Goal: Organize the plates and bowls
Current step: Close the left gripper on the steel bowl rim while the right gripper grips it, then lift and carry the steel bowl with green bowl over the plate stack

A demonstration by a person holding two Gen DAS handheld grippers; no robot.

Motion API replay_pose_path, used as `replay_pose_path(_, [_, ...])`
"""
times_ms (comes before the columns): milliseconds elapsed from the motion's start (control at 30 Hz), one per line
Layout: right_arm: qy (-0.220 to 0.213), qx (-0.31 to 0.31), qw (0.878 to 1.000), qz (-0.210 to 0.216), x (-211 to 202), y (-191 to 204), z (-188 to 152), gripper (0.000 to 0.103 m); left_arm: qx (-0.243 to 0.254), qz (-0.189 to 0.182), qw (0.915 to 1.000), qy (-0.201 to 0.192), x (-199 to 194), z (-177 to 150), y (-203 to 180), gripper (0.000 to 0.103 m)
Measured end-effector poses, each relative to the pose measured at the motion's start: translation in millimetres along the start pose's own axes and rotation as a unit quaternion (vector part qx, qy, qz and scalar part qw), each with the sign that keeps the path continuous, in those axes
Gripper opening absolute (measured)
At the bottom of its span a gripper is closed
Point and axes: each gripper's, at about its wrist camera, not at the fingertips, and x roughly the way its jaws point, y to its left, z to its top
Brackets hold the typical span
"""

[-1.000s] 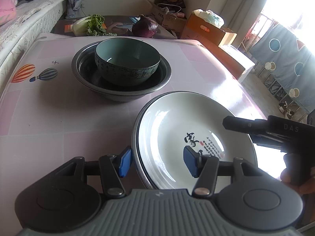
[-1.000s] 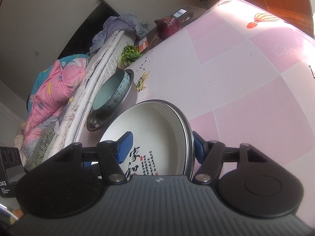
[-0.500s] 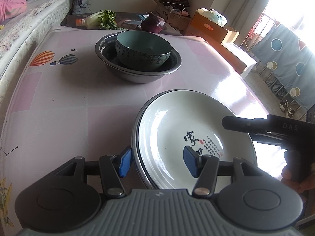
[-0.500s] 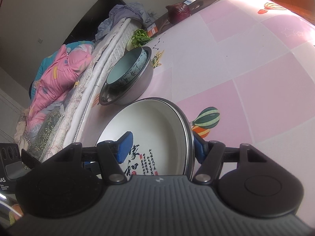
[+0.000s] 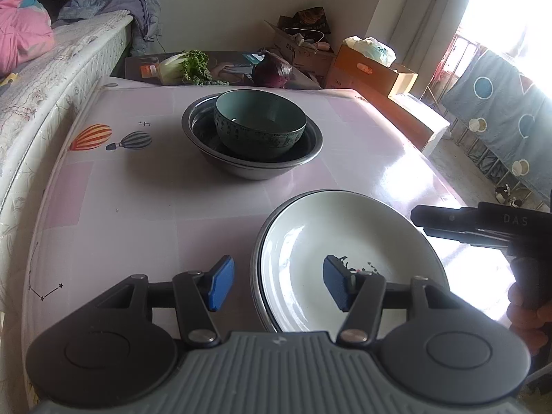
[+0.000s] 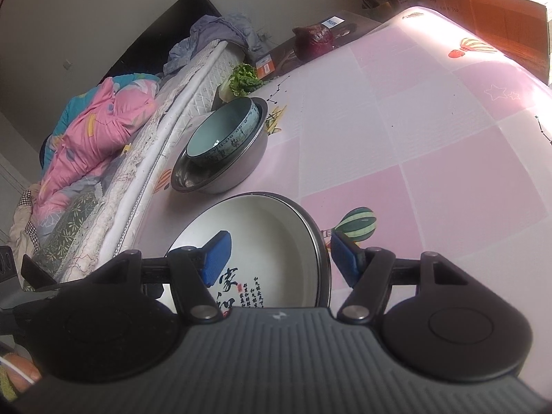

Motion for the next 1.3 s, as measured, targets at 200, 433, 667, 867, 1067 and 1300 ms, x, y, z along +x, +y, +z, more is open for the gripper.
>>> replay_pose_path(200, [-0.03,-0.022,0.999,-0.014,-5,5,32,0.064,-0.003,0.019,0.9995,-0.025,8,25,6,0.059])
replay_pose_path(433, [-0.006,-0.032,0.999,-0.007,37,9,82,0.062,-0.03,0.049,0.9976,-0.04,37,64,25,0.058])
replay_pose_path(667, [0.025,-0.019,0.999,0.0,95,7,125,0.05,-0.033,0.078,0.9959,-0.029,69,89,41,0.048])
replay_pose_path(867, [0.057,-0.023,0.998,0.005,138,15,137,0.04,-0.024,0.084,0.9961,-0.013,86,93,44,0.038])
replay_pose_path(1067, [0.076,-0.039,0.996,-0.003,157,23,132,0.031,-0.015,0.092,0.9956,-0.002,100,94,46,0.034])
replay_pose_path(1300, [0.088,-0.03,0.996,-0.003,170,19,134,0.028,-0.01,0.098,0.9951,0.004,111,96,46,0.033])
